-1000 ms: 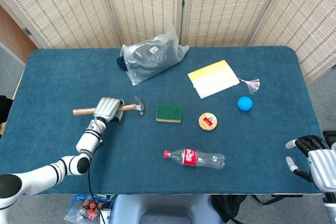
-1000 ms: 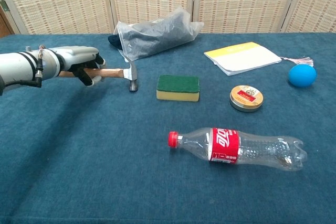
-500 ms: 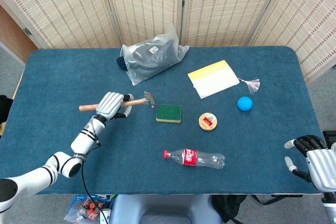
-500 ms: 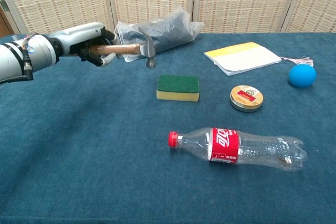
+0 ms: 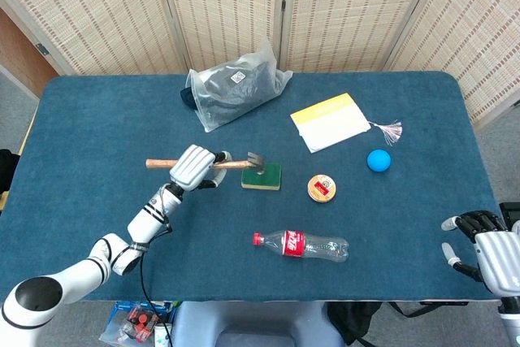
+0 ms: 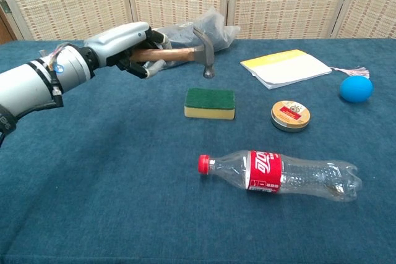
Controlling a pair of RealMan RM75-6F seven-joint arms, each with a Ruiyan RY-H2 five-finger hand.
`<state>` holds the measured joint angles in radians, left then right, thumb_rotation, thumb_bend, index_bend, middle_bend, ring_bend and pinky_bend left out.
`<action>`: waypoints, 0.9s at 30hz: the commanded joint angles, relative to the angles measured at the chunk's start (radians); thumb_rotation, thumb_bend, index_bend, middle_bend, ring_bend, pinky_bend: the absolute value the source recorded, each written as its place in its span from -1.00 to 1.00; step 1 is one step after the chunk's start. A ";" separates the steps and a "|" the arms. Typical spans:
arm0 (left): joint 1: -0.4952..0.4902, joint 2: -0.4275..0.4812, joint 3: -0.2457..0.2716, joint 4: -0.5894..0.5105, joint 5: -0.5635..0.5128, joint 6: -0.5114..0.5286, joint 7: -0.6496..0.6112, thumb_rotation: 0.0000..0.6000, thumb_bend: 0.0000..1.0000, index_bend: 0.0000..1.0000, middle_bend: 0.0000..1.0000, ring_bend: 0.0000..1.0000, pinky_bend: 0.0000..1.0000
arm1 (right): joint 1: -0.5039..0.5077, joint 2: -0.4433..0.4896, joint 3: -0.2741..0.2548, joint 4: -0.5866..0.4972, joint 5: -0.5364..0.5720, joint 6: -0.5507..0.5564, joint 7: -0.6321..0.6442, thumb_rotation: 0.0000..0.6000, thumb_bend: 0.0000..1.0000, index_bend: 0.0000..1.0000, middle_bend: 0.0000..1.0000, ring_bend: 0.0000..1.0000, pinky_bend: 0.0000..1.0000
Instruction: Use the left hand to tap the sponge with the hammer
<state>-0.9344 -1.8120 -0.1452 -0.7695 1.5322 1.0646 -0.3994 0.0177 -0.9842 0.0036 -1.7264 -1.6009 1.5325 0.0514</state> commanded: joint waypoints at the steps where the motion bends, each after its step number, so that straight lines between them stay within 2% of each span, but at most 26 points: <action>1: -0.024 -0.043 0.001 0.050 0.000 -0.016 0.034 1.00 0.16 0.37 0.57 0.73 0.92 | 0.000 -0.002 0.000 0.004 0.002 -0.001 0.004 1.00 -0.29 -0.18 -0.12 -0.43 -0.56; 11: -0.052 -0.099 0.024 0.155 -0.011 -0.101 0.092 1.00 0.16 0.38 0.57 0.72 0.92 | -0.008 -0.001 0.000 0.013 0.010 0.003 0.015 1.00 -0.29 -0.19 -0.12 -0.43 -0.56; 21: -0.031 -0.060 0.010 0.104 -0.028 -0.058 0.053 1.00 0.16 0.39 0.59 0.72 0.92 | -0.013 -0.002 -0.001 0.010 0.002 0.015 0.012 1.00 -0.29 -0.19 -0.12 -0.43 -0.56; 27: -0.028 -0.058 0.024 0.106 -0.025 -0.067 0.074 1.00 0.16 0.39 0.59 0.71 0.92 | -0.015 -0.002 -0.002 0.010 0.001 0.014 0.010 1.00 -0.29 -0.19 -0.12 -0.43 -0.56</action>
<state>-0.9611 -1.8678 -0.1259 -0.6673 1.5059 1.0042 -0.3324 0.0030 -0.9867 0.0016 -1.7164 -1.6005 1.5465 0.0620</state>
